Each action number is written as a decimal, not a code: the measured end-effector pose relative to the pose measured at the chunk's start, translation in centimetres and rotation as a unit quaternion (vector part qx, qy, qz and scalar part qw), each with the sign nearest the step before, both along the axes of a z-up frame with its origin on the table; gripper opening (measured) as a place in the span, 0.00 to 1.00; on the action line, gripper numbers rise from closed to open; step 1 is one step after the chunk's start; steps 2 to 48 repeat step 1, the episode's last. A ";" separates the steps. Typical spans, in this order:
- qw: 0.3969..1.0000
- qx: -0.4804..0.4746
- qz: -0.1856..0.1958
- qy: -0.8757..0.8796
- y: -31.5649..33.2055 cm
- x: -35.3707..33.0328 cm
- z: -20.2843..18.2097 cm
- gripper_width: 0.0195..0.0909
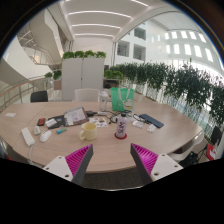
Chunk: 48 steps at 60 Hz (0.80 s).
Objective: Pour water
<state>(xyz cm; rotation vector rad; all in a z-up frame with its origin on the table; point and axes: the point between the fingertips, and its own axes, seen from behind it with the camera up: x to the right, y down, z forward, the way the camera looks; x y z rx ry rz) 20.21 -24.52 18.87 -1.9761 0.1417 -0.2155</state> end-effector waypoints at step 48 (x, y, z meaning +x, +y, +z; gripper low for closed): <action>1.000 0.000 -0.001 0.000 -0.7 -0.3 0.3 0.90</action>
